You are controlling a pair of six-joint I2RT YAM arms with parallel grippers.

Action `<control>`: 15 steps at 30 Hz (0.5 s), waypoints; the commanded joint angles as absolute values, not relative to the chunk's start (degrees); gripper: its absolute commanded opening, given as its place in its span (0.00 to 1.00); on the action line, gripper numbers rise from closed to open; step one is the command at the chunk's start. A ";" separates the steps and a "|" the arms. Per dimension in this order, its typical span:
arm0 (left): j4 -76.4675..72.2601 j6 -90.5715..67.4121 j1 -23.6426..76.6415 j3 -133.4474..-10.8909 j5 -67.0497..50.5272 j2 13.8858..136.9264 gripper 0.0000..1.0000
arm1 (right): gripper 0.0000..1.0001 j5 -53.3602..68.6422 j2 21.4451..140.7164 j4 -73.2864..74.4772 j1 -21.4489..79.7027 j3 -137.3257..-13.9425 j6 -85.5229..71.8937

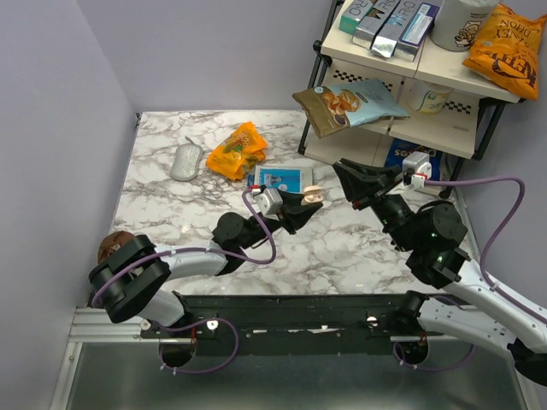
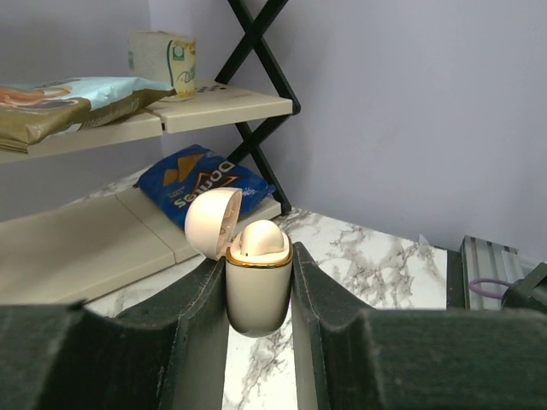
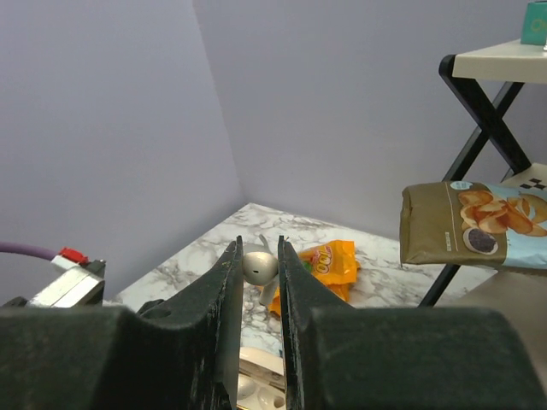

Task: Insert the wireless bluetooth earbuds into the charging case
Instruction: Place the earbud in the charging case.

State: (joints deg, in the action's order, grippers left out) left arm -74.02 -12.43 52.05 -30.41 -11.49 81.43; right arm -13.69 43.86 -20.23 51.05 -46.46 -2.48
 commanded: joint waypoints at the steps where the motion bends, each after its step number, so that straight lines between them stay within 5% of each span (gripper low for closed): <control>1: -96.86 -13.27 51.15 -33.31 -16.08 81.04 0.00 | 0.01 -9.41 42.10 -21.18 51.68 -45.62 -2.02; 15: -96.77 -14.15 50.10 -36.21 -18.28 78.14 0.00 | 0.00 -6.24 41.22 -18.72 51.86 -44.03 -4.31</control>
